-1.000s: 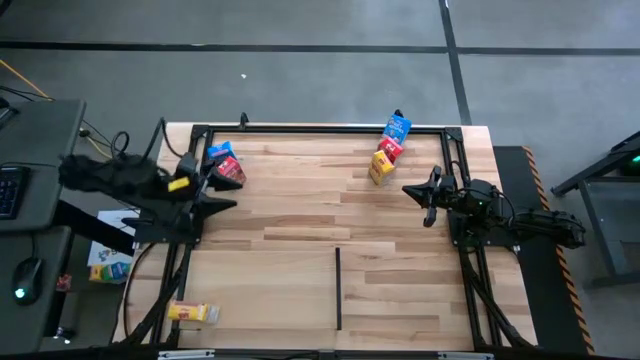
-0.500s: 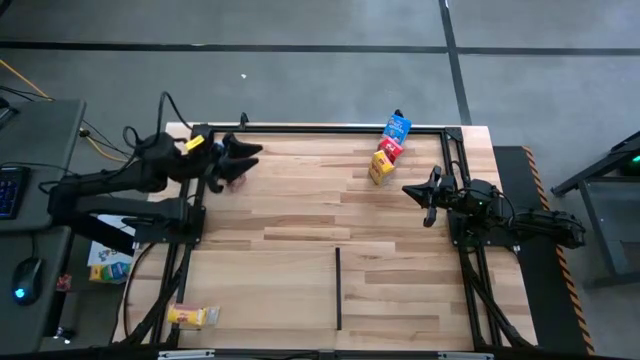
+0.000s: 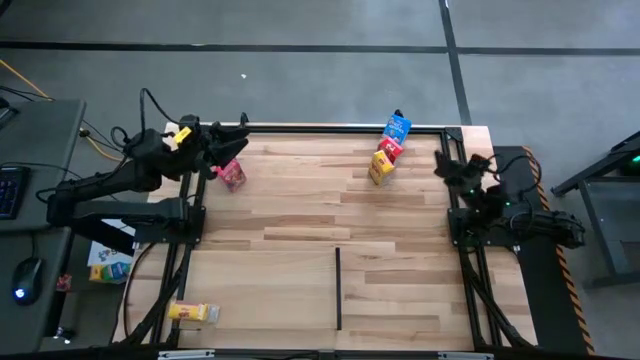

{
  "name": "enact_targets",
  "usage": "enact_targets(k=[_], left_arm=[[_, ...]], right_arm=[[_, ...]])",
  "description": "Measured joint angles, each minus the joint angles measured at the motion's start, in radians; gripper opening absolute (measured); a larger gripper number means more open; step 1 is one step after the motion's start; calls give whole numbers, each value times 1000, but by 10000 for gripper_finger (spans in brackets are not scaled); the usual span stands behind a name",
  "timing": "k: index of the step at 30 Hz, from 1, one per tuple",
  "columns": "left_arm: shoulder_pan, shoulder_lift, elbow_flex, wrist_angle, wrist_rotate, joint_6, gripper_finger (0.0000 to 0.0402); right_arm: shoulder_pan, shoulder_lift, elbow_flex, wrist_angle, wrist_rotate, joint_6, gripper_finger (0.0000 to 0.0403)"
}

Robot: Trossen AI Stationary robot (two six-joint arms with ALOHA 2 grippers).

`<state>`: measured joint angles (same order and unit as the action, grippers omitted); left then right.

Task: Stack cereal on shelf
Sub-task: Put the yellow cereal box on the shelf

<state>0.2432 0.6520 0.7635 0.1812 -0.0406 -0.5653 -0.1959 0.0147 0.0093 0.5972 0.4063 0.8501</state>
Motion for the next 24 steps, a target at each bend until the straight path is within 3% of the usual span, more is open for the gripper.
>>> enact_targets(k=[3,11,15,24], left_arm=[[0,-22,1,-16,16,24,256],[0,-81,1,-86,28,72,256],[0,-103,1,-113,29,72,256],[0,-130,1,-156,29,80,256]], right_arm=[[0,41,32,-6,98,6,0],[0,378,260,-104,121,5,19],[0,546,439,-382,111,10,75],[-37,819,846,-1044,106,-3,246]])
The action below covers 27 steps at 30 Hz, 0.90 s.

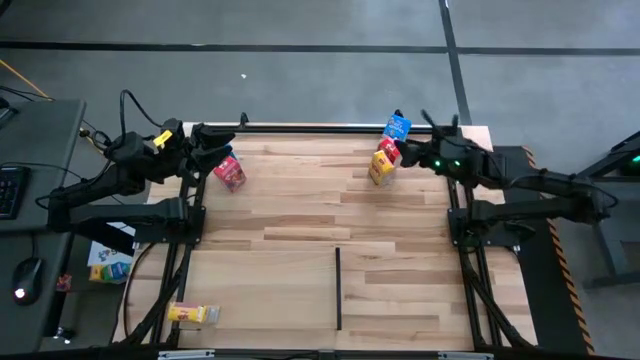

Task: Stack cereal on shelf
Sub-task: Put the yellow cereal box on the shelf

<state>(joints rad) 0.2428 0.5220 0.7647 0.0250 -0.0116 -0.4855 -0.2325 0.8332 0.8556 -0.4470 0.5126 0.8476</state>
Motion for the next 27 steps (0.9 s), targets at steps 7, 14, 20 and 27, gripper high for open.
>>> enact_targets(k=[7,14,20,27], left_arm=[[0,0,0,-1,0,-22,256],[0,0,0,-1,0,-35,256],[0,0,0,1,0,-37,256],[0,0,0,2,0,-37,256]], right_arm=[[-29,126,166,-216,-79,-44,291],[-31,178,192,-268,-105,-36,293],[-31,215,192,-283,-153,51,293],[-45,327,193,-379,-156,157,293]])
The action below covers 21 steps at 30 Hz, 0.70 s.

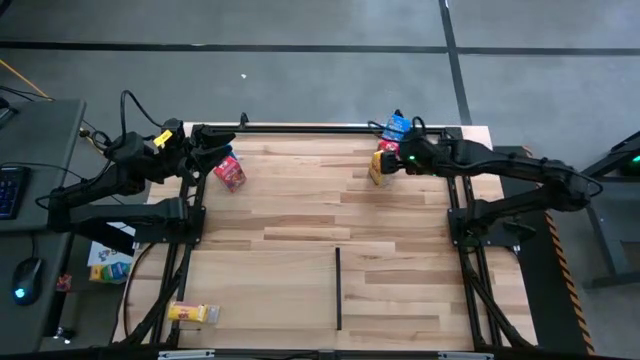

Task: Stack cereal on shelf
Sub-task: Put the yellow cereal box on the shelf

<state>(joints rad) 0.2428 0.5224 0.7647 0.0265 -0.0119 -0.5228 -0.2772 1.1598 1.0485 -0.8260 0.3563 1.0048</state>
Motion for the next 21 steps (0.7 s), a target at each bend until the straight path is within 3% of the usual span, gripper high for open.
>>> enact_targets(k=[12,21], left_arm=[[0,0,0,0,-16,1,256],[0,1,0,0,-28,3,256]], right_arm=[[-41,254,0,8,23,-186,293],[-53,340,0,40,35,-248,291]])
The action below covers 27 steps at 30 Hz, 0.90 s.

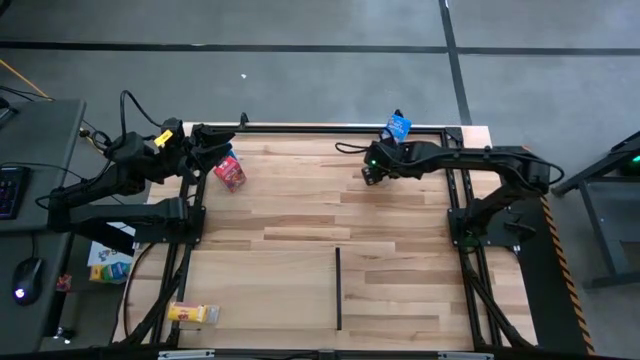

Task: Stack cereal on shelf
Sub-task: Put the yellow cereal box on the shelf

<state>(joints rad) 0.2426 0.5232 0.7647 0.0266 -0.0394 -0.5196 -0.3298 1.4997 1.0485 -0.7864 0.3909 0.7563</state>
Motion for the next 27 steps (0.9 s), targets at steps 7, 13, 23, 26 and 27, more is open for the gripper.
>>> enact_targets(k=[7,13,23,26,27], left_arm=[[0,0,0,0,-2,0,256],[0,0,0,-2,-2,7,256],[0,0,0,-1,-2,7,256],[0,0,0,-1,-2,7,256],[0,0,0,-1,-2,7,256]], right_arm=[[-4,33,0,5,-5,-2,290],[-5,82,0,4,-28,18,252],[-2,61,0,-8,-78,29,132],[10,28,0,-8,-78,29,110],[17,14,0,-7,-79,29,105]])
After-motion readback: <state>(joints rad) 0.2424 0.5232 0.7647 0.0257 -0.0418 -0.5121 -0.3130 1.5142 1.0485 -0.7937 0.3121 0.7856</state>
